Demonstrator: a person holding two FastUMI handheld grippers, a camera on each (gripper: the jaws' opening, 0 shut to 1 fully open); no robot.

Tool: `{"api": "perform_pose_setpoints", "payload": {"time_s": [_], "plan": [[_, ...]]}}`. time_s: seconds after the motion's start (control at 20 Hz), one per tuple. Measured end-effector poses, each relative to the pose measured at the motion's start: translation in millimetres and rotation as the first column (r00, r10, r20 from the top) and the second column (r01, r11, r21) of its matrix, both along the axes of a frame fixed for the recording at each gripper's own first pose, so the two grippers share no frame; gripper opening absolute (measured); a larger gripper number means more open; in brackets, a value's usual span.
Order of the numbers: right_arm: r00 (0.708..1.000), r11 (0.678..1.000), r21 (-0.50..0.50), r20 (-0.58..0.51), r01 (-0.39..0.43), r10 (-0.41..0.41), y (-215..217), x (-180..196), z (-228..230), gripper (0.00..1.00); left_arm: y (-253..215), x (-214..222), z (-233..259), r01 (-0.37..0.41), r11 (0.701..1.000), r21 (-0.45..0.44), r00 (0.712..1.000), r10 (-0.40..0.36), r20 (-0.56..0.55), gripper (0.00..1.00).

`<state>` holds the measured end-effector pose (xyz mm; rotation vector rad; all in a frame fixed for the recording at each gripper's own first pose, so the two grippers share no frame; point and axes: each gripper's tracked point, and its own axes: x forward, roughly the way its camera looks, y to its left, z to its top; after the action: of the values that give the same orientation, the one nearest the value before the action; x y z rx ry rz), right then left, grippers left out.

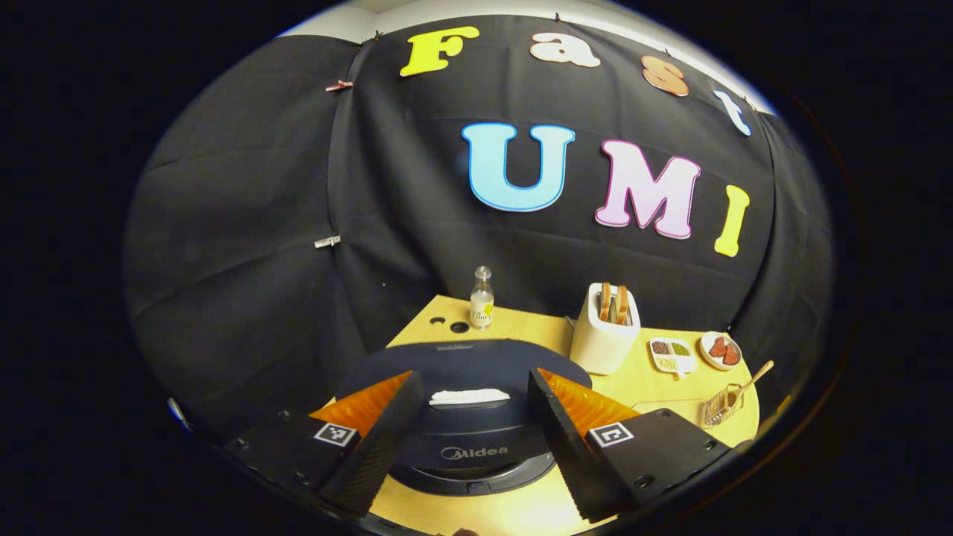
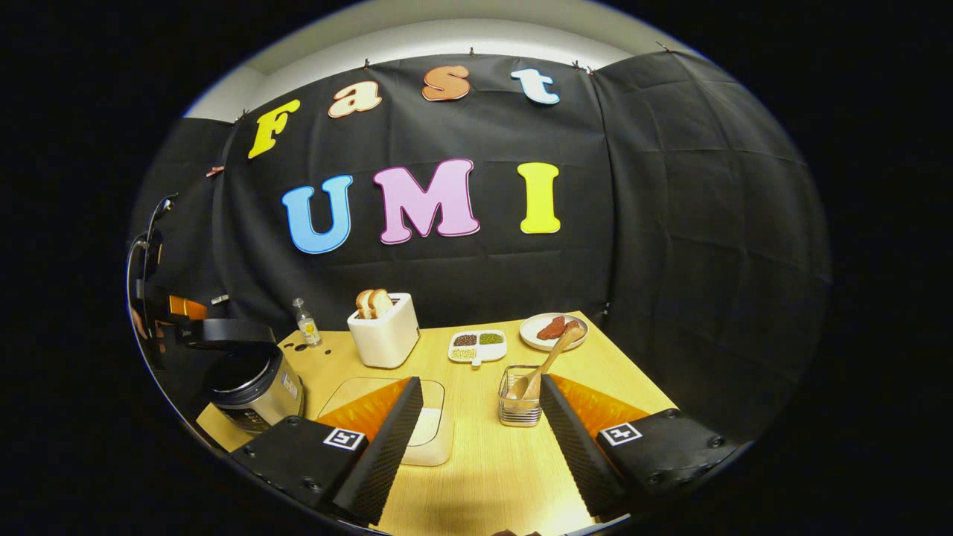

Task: Close the left gripper, press the button to open the rice cooker; take a wooden spoon from the chopstick holder with the right hand, scoop a spoonful of rice and pour it into the rice cooker, then put the wooden spoon back into the chopstick holder.

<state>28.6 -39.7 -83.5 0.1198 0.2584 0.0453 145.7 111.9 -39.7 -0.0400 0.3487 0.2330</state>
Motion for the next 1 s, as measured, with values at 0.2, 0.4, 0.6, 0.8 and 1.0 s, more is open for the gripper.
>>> {"api": "perform_pose_setpoints", "payload": {"time_s": [0.2, 0.4, 0.6, 0.8, 1.0], "plan": [[1.0, 1.0, 0.002, -0.023, -0.014, 0.014, -3.7, 2.7, -9.0, 0.98, 1.4, -0.1, -33.6, -0.02, 1.0, -0.004, 0.999, 0.02, -0.032, 0.98], [0.999, 1.0, -0.002, -0.038, -0.029, 0.029, -5.8, 6.8, -16.1, 0.98, 1.0, -3.1, -75.0, -0.026, 1.0, 0.013, 0.997, 0.027, -0.069, 0.98], [0.998, 0.999, -0.001, -0.053, -0.042, 0.042, -8.0, 13.4, -21.6, 0.99, 2.3, -5.5, -88.3, -0.039, 0.999, 0.038, 0.999, 0.041, -0.03, 0.96], [0.996, 0.998, -0.004, -0.069, -0.062, 0.062, -8.4, 18.1, -27.8, 0.99, 0.2, -5.5, -93.1, -0.062, 0.996, 0.068, 0.998, 0.059, 0.035, 0.99], [0.993, 0.997, -0.001, -0.087, -0.076, 0.076, -6.6, 19.8, -35.3, 0.98, -0.4, -7.1, -100.4, -0.059, 0.996, 0.072, 0.998, 0.058, 0.027, 0.99]]}}
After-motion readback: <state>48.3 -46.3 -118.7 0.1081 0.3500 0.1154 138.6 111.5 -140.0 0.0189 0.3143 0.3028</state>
